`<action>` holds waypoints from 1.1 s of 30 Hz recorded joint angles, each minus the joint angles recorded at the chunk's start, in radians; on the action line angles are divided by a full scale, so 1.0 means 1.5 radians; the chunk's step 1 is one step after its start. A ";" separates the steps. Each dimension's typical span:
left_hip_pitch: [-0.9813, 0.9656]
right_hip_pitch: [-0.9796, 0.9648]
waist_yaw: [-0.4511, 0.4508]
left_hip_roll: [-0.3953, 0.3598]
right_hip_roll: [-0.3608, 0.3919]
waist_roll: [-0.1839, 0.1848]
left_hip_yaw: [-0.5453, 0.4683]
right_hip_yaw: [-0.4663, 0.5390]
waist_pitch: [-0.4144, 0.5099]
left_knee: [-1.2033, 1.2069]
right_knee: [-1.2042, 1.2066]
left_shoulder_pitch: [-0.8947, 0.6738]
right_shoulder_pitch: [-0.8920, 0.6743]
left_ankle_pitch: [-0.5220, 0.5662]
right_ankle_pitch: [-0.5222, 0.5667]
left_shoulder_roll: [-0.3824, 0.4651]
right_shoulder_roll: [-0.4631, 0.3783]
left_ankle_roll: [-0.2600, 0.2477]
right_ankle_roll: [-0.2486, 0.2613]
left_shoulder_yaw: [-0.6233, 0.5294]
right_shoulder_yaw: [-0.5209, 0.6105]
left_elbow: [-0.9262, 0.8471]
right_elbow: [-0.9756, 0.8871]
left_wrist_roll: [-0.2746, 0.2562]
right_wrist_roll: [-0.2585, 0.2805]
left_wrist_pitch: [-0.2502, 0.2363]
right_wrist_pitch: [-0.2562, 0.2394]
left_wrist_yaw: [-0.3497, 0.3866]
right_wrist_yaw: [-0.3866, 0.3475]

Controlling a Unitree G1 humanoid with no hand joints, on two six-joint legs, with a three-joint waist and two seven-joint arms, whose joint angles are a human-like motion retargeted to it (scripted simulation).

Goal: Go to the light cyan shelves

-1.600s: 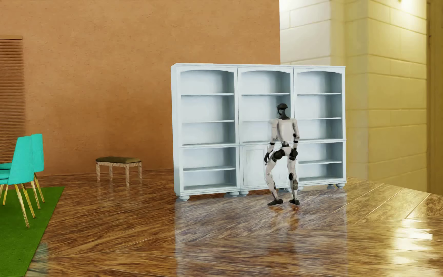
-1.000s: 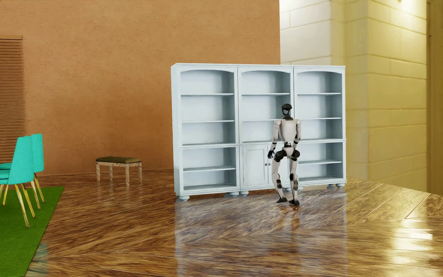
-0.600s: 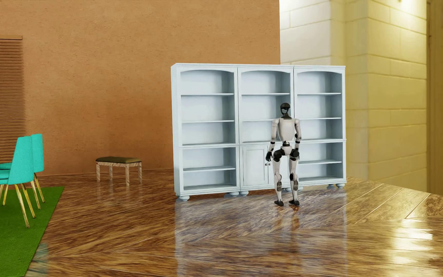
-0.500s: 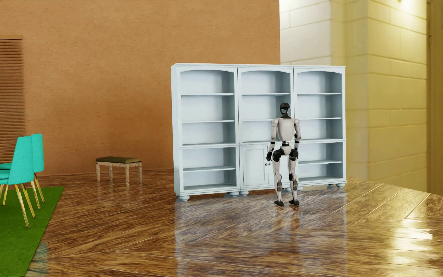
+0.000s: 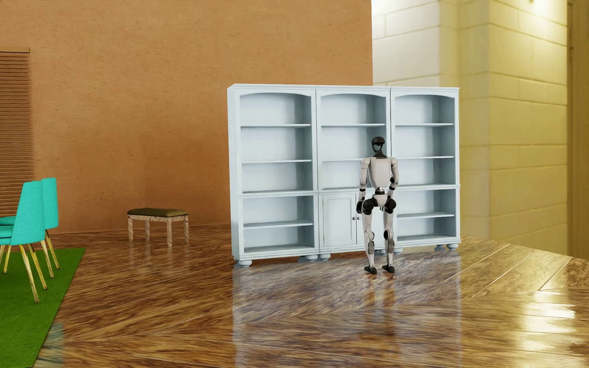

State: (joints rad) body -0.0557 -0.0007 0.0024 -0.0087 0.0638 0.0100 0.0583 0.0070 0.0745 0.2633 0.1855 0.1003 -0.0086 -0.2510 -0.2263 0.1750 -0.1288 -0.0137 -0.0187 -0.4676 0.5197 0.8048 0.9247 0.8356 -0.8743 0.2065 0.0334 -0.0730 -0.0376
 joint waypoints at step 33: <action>0.014 0.017 -0.005 0.003 0.005 0.009 0.007 0.007 -0.027 -0.003 -0.012 -0.069 -0.008 -0.009 -0.003 -0.032 0.002 0.013 -0.020 -0.043 -0.033 0.046 0.008 -0.005 0.044 0.026 0.032 0.043 -0.033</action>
State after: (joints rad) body -0.0349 0.0252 -0.0056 -0.0047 0.0716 0.0228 0.0681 0.0173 0.0346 0.2588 0.1673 -0.0026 -0.0206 -0.2639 -0.2312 0.1264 -0.1261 0.0054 -0.0489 -0.5320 0.4706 0.8736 0.9363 0.8286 -0.8080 0.2462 0.0818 -0.0092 -0.0878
